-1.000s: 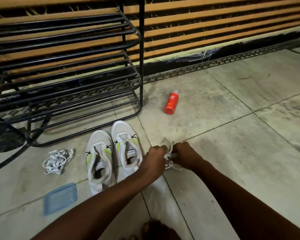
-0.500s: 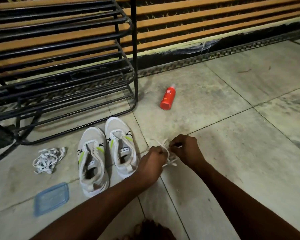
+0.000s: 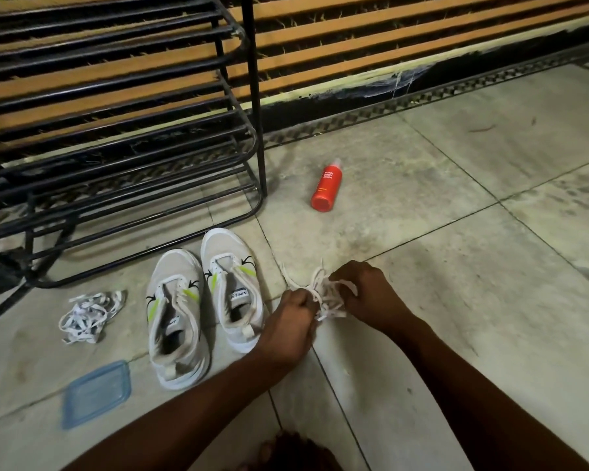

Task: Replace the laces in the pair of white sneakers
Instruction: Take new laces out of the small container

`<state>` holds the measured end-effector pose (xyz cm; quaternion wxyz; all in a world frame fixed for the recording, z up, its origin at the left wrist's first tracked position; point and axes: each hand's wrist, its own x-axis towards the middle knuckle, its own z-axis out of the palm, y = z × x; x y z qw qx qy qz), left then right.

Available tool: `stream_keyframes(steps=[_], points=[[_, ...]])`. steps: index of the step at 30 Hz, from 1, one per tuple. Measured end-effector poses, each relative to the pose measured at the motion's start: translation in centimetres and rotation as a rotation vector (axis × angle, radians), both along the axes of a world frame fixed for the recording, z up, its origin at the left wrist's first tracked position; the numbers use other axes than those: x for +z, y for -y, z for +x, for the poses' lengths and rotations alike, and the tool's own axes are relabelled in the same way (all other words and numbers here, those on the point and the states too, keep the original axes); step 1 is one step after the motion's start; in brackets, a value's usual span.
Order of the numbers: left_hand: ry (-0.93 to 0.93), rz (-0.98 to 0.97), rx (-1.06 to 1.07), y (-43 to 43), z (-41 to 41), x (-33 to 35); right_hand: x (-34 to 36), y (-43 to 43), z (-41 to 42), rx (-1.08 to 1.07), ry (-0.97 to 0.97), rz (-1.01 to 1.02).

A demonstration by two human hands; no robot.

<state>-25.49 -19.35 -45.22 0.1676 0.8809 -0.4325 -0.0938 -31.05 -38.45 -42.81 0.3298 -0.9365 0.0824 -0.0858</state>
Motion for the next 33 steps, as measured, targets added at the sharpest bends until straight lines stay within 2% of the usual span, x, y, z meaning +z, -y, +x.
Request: stream_keyframes(steps=[4, 9, 17, 19, 23, 25, 26, 27, 30, 31, 33], points=[[-0.003, 0.019, -0.019, 0.2, 0.2, 0.0, -1.1, 2.2, -2.2, 0.001, -0.020, 0.076], [-0.033, -0.003, 0.010, 0.1, 0.7, 0.4, -2.5, 1.7, -3.0, 0.107, -0.208, 0.007], [-0.049, -0.005, -0.001, 0.2, 0.9, 1.1, -1.2, 2.0, -2.1, -0.049, -0.123, 0.087], [-0.045, -0.009, 0.001, 0.2, 0.9, 1.1, -0.9, 1.8, -2.0, -0.085, -0.116, 0.242], [-0.037, 0.004, -0.027, 0.1, 0.9, 1.1, -1.1, -0.3, -1.0, -0.237, -0.009, 0.858], [-0.040, -0.010, -0.024, -0.1, 1.0, 0.9, -1.5, -1.4, -0.5, -0.269, 0.027, 0.927], [-0.038, -0.024, -0.016, -0.2, 1.0, 0.8, -1.8, -1.8, -0.1, -0.282, 0.024, 0.833], [-0.032, -0.041, -0.005, -0.4, 0.9, 0.7, -2.1, -1.9, 0.1, -0.270, 0.018, 0.657], [-0.032, -0.133, 0.089, -0.5, 0.6, 0.6, -2.3, -2.3, 0.4, -0.070, -0.018, 0.114], [-0.043, -0.172, 0.137, -0.4, 0.5, 0.7, -2.3, -2.4, 0.5, -0.017, -0.038, 0.015], [-0.084, -0.204, 0.198, 0.0, 0.7, 0.9, -2.3, -2.4, 0.5, -0.003, -0.081, -0.048]])
